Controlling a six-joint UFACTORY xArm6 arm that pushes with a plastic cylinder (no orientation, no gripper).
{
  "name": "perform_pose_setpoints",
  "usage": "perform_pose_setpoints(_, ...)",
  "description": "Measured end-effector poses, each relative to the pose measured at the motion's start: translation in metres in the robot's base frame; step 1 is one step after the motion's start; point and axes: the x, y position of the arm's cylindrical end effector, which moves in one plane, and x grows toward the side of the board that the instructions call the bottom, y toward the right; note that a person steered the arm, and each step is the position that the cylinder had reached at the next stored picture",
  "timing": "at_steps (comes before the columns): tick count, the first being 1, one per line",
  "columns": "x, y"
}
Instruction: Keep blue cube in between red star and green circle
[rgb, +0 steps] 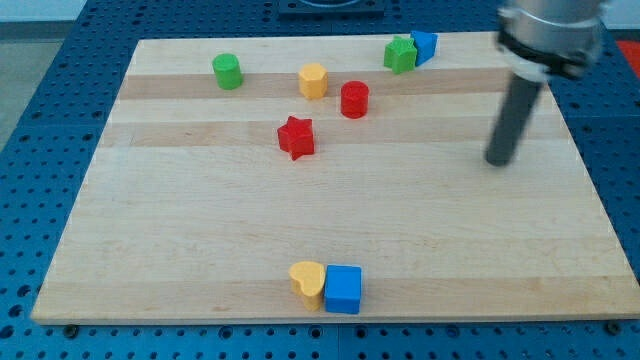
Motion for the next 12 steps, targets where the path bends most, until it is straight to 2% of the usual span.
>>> perform_pose_setpoints(1,0.086,0.012)
perform_pose_setpoints(2,0.156,-0.017)
perform_pose_setpoints(4,0.157,-0.027)
perform_pose_setpoints(5,0.156,-0.058)
perform_pose_setpoints(6,0.156,-0.102)
perform_pose_setpoints(7,0.149,-0.201)
perform_pose_setpoints(8,0.123,-0.266)
perform_pose_setpoints(9,0.116,-0.266)
perform_pose_setpoints(10,0.129,-0.224)
perform_pose_setpoints(11,0.147,-0.231)
perform_pose_setpoints(12,0.139,-0.272)
